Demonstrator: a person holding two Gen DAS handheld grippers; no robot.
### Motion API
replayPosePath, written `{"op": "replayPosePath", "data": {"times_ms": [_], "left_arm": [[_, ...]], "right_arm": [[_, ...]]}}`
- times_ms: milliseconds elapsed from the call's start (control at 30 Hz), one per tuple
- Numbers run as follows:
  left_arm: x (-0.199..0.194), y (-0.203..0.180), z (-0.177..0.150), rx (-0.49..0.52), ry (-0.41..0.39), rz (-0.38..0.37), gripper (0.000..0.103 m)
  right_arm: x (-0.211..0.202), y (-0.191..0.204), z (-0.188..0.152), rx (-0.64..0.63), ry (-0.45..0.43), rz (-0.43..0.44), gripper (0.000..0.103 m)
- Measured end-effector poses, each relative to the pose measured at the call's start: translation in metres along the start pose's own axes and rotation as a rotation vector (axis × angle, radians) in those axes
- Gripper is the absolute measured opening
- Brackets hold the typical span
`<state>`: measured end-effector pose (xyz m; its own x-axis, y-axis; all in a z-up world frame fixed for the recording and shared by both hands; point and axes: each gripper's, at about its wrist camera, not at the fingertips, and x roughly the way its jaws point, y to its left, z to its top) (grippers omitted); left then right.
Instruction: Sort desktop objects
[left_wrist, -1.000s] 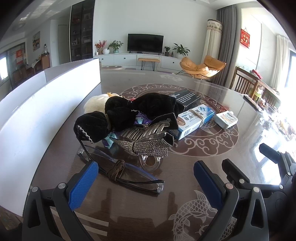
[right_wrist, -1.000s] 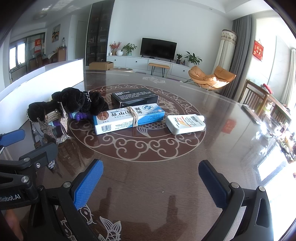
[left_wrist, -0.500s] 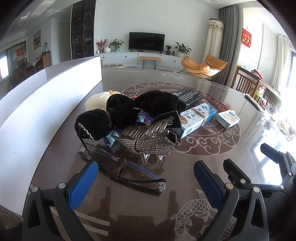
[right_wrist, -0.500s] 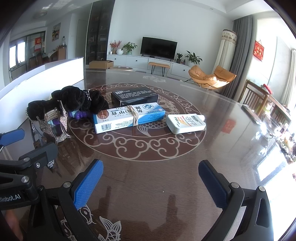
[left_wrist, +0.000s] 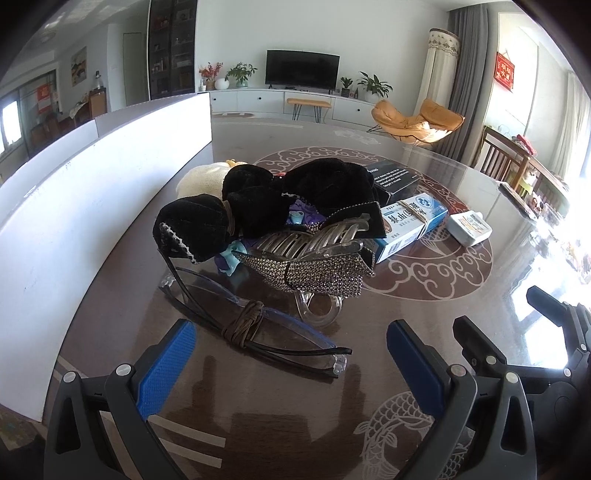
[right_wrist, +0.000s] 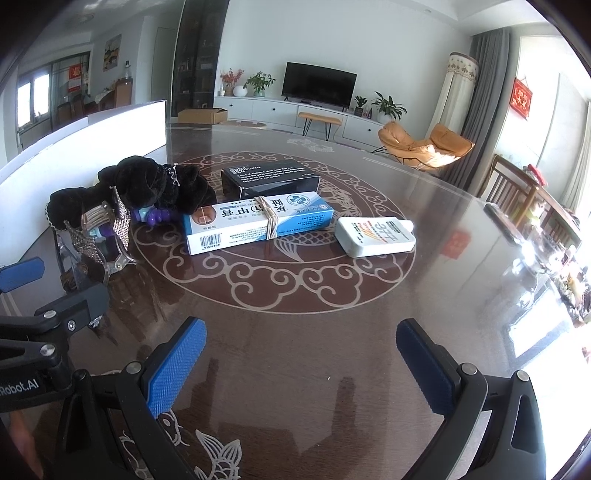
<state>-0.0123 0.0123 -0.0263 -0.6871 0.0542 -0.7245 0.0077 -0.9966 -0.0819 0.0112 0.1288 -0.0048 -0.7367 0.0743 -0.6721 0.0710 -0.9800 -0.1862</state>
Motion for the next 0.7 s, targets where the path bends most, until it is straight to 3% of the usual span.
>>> {"op": "replayPosePath", "data": {"times_ms": [700], "left_arm": [[0.001, 0.007, 0.001, -0.026, 0.034, -0.04, 0.103]], "right_arm": [[0.015, 0.013, 0.0, -0.07, 0.075, -0.042, 0.103]]}}
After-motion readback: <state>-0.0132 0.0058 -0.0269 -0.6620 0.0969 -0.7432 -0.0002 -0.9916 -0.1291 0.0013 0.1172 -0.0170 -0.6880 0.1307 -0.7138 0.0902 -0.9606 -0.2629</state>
